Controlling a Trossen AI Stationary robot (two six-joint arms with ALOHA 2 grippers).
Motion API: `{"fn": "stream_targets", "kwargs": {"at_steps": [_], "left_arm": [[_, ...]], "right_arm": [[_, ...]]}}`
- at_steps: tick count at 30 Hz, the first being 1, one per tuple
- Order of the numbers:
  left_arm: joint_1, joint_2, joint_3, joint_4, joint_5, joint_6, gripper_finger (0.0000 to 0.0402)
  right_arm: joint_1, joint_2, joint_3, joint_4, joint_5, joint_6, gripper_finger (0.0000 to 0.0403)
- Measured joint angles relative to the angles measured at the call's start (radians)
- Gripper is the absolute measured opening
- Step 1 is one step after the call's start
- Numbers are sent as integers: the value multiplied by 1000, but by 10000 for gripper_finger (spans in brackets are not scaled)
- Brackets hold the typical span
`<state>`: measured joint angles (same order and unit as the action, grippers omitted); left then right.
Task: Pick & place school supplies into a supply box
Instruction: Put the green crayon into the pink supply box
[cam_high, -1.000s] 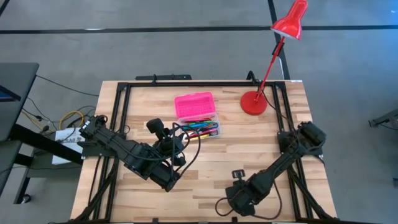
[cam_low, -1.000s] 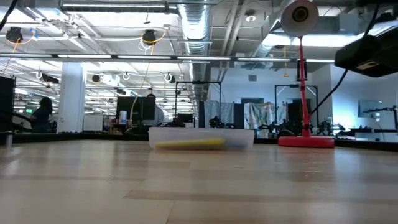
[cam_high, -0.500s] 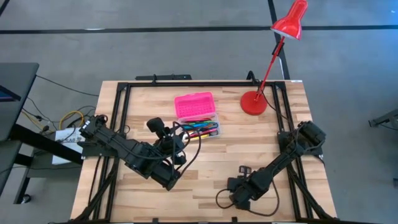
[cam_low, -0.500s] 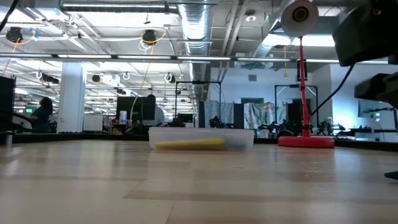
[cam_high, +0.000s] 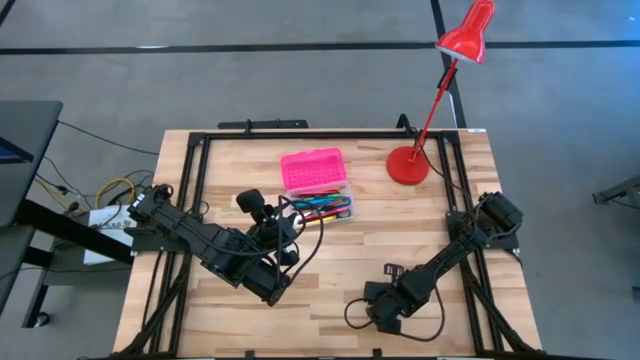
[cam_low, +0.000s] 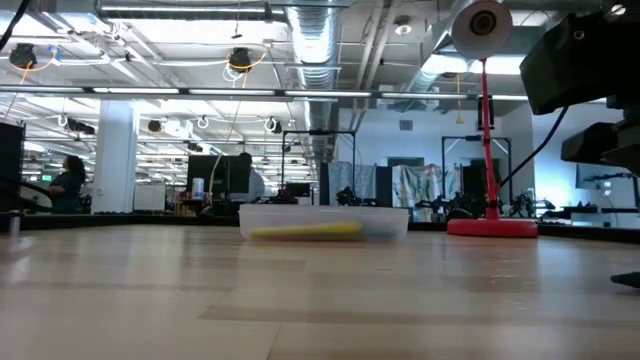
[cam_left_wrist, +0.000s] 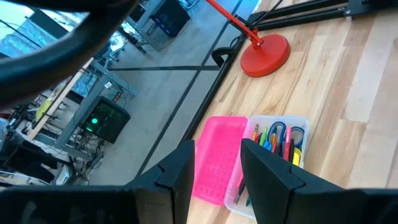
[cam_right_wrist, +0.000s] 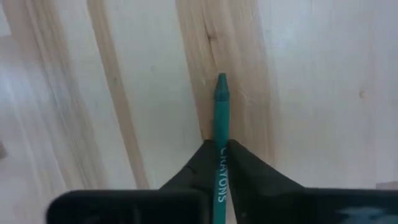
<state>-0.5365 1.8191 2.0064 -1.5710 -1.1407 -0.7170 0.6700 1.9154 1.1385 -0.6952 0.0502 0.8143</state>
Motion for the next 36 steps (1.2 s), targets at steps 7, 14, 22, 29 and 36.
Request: {"fn": "stream_targets", "kwargs": {"at_steps": [7, 14, 22, 29, 36], "left_arm": [[0, 0, 0, 0, -23, 28, 125], [20, -47, -140, 4, 7, 127, 125], [32, -397, -656, 296, 45, 6, 125], [42, -883, -1157, 981, 308, 293, 125], [79, -1305, -1523, 1423, 425, 383, 125]], "right_arm": [[-28, 0, 0, -1, 7, -1, 11], [-55, 2, 13, -12, 8, -29, 5], [-55, 2, 15, -2, 33, -29, 4], [-60, 2, 16, 4, 34, -54, 3], [-96, 2, 16, 32, 26, -113, 1]]}}
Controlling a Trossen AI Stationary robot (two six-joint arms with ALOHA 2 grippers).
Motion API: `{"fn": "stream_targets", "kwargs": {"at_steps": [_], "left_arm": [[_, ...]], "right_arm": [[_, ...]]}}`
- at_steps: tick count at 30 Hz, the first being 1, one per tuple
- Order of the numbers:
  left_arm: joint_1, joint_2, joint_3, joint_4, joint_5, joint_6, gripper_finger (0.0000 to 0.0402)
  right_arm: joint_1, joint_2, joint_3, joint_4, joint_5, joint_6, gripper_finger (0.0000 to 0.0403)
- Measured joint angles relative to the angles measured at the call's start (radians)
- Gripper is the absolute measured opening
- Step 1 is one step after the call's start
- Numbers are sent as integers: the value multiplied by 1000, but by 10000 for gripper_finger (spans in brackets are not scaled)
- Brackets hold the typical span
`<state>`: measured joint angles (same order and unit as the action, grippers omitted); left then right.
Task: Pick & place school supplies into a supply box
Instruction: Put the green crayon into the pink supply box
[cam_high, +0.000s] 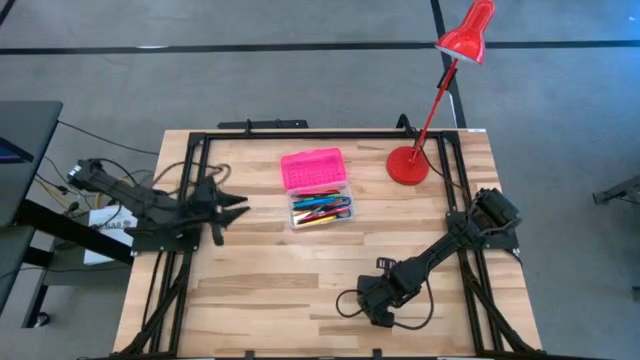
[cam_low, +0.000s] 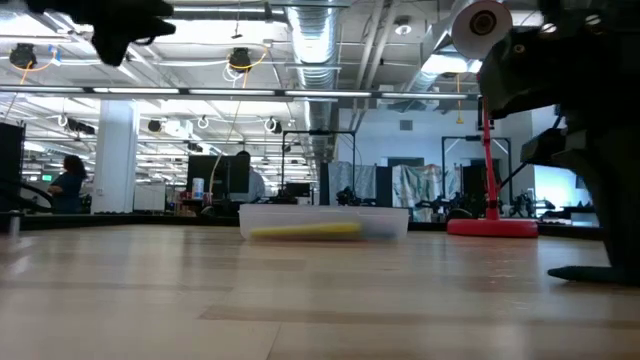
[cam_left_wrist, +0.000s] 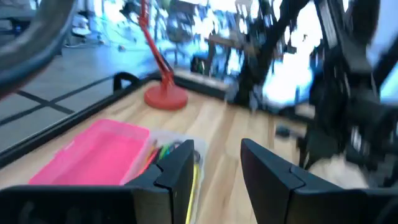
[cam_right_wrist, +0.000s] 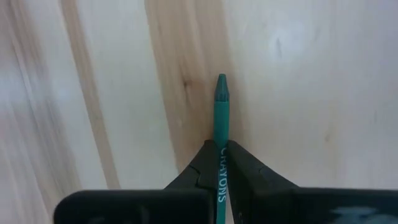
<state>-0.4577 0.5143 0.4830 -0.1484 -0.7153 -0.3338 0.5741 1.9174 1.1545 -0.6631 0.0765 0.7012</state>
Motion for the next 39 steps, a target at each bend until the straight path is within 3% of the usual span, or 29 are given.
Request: {"fn": "stream_targets", "kwargs": {"at_steps": [6, 11, 16, 27, 39], "left_arm": [[0, -236, -120, 23, -33, -49, 125], [0, -315, -126, -32, -33, -53, 125], [0, -321, -126, -66, -40, -52, 125], [0, -318, -126, -229, -51, -236, 125], [0, -318, -126, -239, -58, -259, 125]], "right_arm": [[-47, -16, 1, 18, 6, -58, 1], [-133, -31, 21, -6, 51, -150, 0], [-231, -46, 85, -61, 24, -311, 0], [-490, -52, 284, -141, 58, -661, 0], [-677, -45, 297, -2, 4, -870, 3]]}}
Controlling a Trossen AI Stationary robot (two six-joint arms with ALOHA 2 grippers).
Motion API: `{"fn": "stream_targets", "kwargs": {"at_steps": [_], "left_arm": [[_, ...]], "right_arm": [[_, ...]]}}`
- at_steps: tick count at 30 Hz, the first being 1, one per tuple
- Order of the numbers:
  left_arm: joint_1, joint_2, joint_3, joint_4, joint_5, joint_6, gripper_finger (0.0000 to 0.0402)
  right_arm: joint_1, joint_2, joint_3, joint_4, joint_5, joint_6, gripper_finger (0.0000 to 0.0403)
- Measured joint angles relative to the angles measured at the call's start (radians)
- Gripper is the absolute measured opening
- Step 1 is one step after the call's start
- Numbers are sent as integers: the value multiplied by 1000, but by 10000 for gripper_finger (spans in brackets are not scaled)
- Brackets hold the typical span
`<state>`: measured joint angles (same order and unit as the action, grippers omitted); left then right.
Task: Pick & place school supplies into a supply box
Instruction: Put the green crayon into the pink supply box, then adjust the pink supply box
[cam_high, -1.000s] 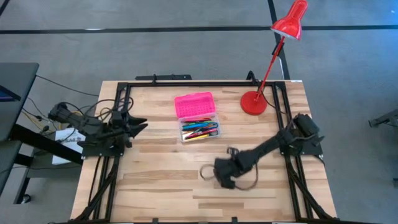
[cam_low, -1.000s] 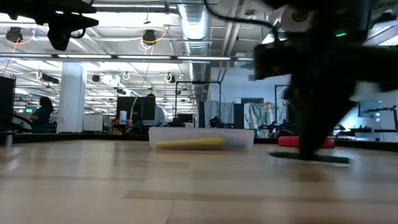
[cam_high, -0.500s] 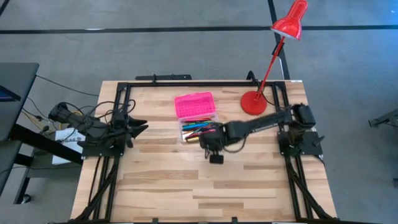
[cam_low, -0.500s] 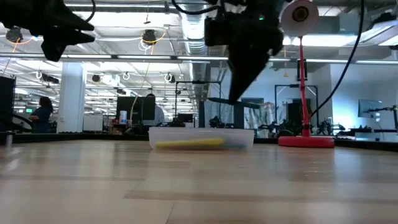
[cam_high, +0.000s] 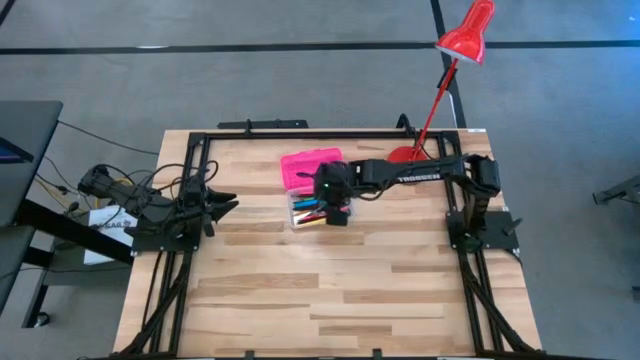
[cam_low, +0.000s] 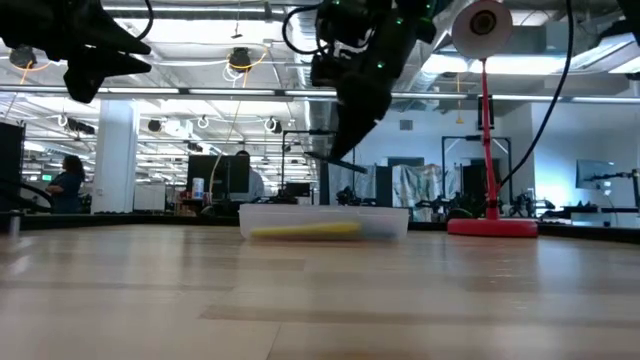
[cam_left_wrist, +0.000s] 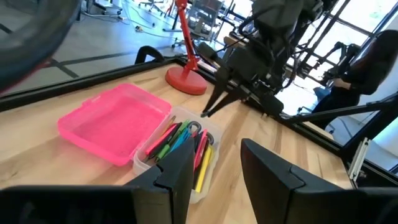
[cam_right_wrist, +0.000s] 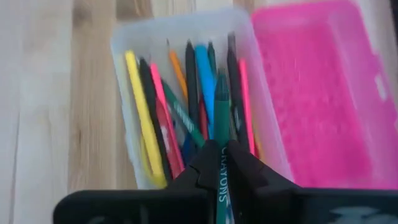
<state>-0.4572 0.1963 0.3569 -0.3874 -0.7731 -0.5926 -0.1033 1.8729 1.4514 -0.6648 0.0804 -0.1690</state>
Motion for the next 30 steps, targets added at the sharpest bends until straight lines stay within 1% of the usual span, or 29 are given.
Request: {"fn": "stream_targets", "kwargs": {"at_steps": [5, 7, 9, 11, 15, 20, 23, 28, 30], "left_arm": [[0, 0, 0, 0, -25, 0, 125], [0, 0, 0, 0, -42, 0, 125], [0, 0, 0, 0, -53, -4, 125], [0, 0, 0, 0, -52, -11, 125], [0, 0, 0, -10, -41, -34, 125], [0, 0, 0, -17, -47, -44, 125], [0, 0, 0, -16, -51, -45, 125], [0, 0, 0, -16, -51, -45, 125], [0, 0, 0, -16, -50, -48, 125]], "right_arm": [[-5, 0, 0, 94, -10, -57, 3], [-4, 31, 4, 124, -28, -83, 2], [-3, 59, -4, 95, -54, -94, 3], [9, 88, 0, 105, -52, -94, 6], [30, 113, 0, 74, 8, -72, 19], [38, 113, 1, 73, 24, -102, 39], [40, 113, 0, 76, 5, -110, 48], [49, 113, 0, 78, -3, -106, 64], [51, 112, 0, 75, 1, -73, 68]]}}
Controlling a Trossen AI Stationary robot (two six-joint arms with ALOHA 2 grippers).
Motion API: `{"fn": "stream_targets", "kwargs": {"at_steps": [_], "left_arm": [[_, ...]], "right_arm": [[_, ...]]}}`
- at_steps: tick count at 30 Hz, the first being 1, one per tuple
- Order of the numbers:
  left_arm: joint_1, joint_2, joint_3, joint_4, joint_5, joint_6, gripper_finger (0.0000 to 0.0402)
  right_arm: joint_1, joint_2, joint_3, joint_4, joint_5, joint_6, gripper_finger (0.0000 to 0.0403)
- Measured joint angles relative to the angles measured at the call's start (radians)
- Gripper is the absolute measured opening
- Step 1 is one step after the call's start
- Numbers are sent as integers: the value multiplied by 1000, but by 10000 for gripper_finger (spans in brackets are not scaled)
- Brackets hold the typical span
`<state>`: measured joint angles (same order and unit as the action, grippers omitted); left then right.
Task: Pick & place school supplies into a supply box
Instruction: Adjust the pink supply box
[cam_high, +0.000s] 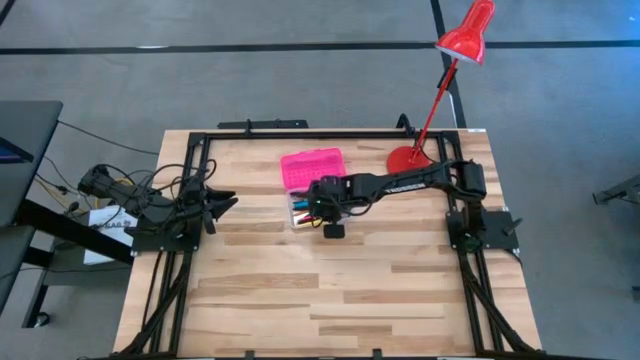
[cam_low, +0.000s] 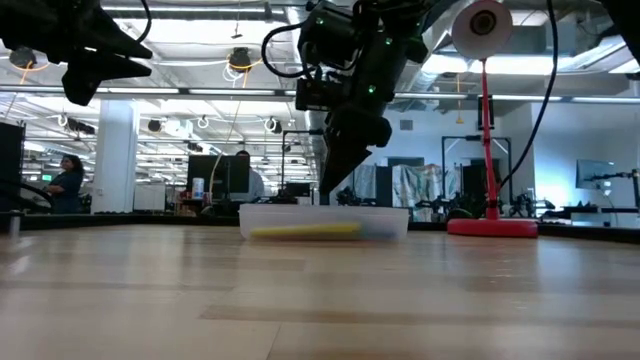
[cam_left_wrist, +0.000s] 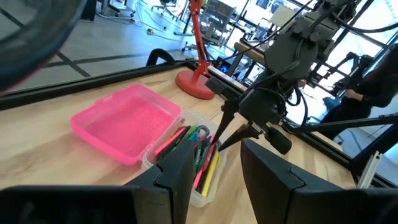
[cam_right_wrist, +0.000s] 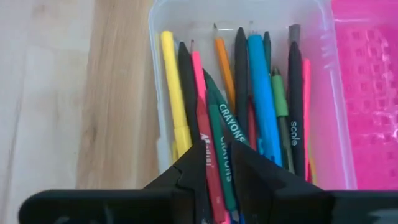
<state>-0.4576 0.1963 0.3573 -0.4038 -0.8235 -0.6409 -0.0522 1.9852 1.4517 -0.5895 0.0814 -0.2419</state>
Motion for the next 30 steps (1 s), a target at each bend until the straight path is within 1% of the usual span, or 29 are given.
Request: {"fn": "stream_targets", "kwargs": {"at_steps": [6, 13, 18, 21, 30], "left_arm": [[0, 0, 0, -3, 2, -4, 125], [0, 0, 0, -3, 2, -4, 125], [0, 0, 0, -3, 4, -10, 125], [0, 0, 0, -5, 8, -23, 125], [0, 0, 0, -6, 15, -27, 125]], "right_arm": [[-1, -12, 0, -6, 0, 53, 68], [-1, 34, 1, 7, 5, 184, 49], [0, 50, 0, -5, -5, 190, 21], [8, 50, 0, -5, -28, 191, 5], [48, 50, 0, -10, -31, 191, 4]]}}
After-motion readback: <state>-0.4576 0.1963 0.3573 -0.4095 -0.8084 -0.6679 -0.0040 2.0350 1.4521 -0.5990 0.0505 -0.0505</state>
